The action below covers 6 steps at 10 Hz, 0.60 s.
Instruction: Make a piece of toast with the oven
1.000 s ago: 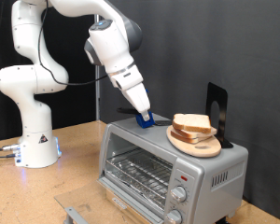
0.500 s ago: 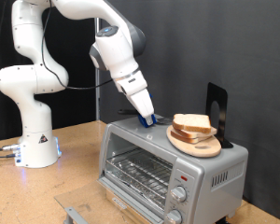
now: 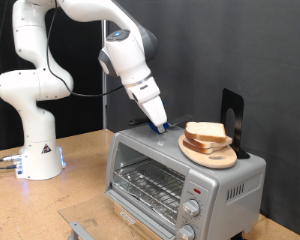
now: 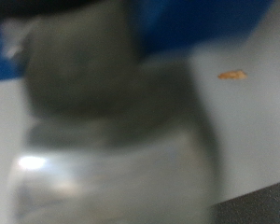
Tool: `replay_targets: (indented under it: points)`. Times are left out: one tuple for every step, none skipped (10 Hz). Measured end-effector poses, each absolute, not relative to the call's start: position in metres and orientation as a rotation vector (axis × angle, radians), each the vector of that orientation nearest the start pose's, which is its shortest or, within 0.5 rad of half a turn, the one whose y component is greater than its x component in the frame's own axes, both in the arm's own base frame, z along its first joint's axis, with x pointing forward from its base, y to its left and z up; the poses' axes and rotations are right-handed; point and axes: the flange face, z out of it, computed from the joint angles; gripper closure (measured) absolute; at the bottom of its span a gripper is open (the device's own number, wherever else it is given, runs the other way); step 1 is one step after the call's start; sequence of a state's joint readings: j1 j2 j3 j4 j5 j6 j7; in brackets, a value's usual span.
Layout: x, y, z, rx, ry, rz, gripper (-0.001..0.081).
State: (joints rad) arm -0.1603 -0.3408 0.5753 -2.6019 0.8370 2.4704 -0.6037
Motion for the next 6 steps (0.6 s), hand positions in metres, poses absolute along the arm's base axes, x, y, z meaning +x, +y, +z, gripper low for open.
replay_targets:
  points:
    - [0.3971, 0.1679, 0.3682, -2.703, -0.534, -0.333, 0.0321]
    - [0.3969, 0.1682, 0.3682, -2.701, -0.533, -0.33, 0.0321]
    - [0.3968, 0.1686, 0.3682, -2.699, -0.532, -0.327, 0.0321]
    - [0.3965, 0.1692, 0.3685, -2.695, -0.531, -0.32, 0.0321]
    - [0.3959, 0.1697, 0.3694, -2.689, -0.532, -0.307, 0.0321]
    - [0.3955, 0.1691, 0.3714, -2.684, -0.521, -0.293, 0.0321]
